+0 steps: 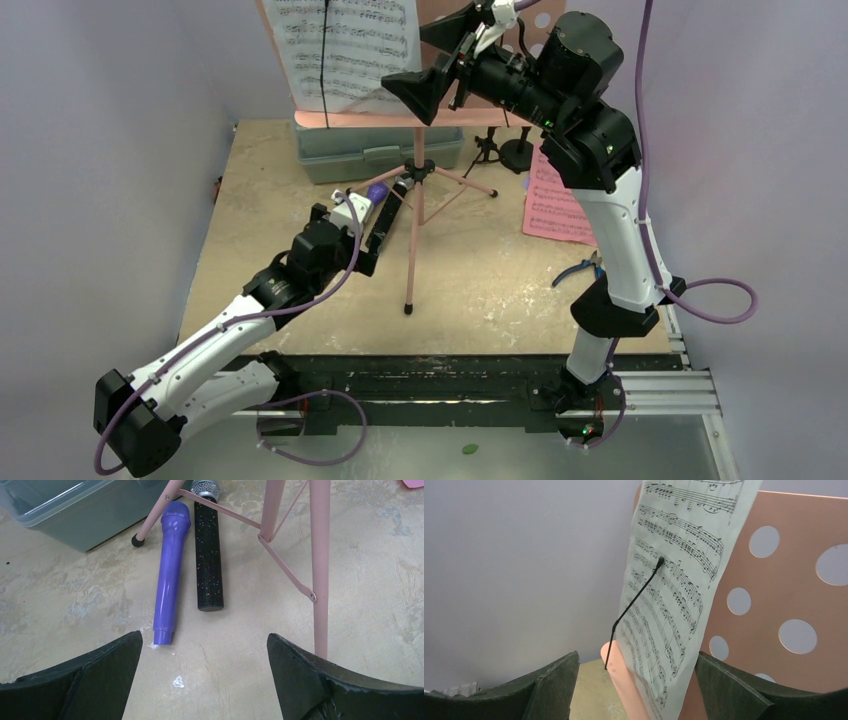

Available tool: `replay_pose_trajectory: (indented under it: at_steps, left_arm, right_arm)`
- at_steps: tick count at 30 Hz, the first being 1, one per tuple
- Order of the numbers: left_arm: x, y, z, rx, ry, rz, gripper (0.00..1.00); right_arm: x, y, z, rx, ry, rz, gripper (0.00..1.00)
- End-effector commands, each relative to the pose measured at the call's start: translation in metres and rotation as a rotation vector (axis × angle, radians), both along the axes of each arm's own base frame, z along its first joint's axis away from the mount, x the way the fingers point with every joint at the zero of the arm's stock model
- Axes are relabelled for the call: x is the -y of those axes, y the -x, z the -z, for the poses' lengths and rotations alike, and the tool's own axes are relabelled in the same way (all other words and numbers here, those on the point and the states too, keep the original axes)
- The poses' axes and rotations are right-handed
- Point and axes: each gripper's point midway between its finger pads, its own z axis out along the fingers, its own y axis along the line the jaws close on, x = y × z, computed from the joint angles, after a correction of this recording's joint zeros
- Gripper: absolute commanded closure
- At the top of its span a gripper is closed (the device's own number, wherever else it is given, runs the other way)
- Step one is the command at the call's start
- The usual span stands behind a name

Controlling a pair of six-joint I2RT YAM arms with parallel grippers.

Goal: Pack up the instrument practice props
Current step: Pick up the sheet music from the music stand.

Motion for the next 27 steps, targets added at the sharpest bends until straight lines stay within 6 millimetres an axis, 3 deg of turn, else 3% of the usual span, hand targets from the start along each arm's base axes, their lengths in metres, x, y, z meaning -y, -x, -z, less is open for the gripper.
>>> replay_pose_trajectory:
  at_steps: [1, 3, 9, 11, 18, 23, 27]
  left_arm:
    - [0.002, -0.004, -0.004, 0.022, 0.008, 0.011, 0.05]
    - [0.002, -0.004, -0.004, 0.022, 0.009, 0.011, 0.05]
    - [0.002, -0.004, -0.004, 0.021, 0.009, 0.013, 0.05]
    - [0.003, -0.003, -0.003, 0.021, 0.010, 0.015, 0.05]
    - [0.003, -0.004, -0.003, 0.018, 0.008, 0.016, 0.05]
    - [0.003, -0.004, -0.002, 0.018, 0.007, 0.016, 0.05]
    - [0.004, -0.004, -0.002, 0.015, 0.007, 0.018, 0.05]
  right_arm:
    - [-0.005, 0.014, -0.004, 0.015, -0.002, -0.067, 0.15]
    - [-0.006, 0.013, -0.002, 0.016, 0.003, -0.068, 0.21]
    - [-0.008, 0.012, 0.002, 0.029, 0.023, -0.075, 0.54]
    - [-0.009, 0.010, 0.003, 0.029, 0.025, -0.072, 0.61]
    - [-0.015, 0.009, 0.005, 0.032, 0.028, -0.084, 0.66]
    - [-0.015, -0.003, 0.000, 0.027, -0.008, -0.029, 0.52]
    - [-0.012, -0.018, -0.007, 0.022, -0.052, 0.041, 0.50]
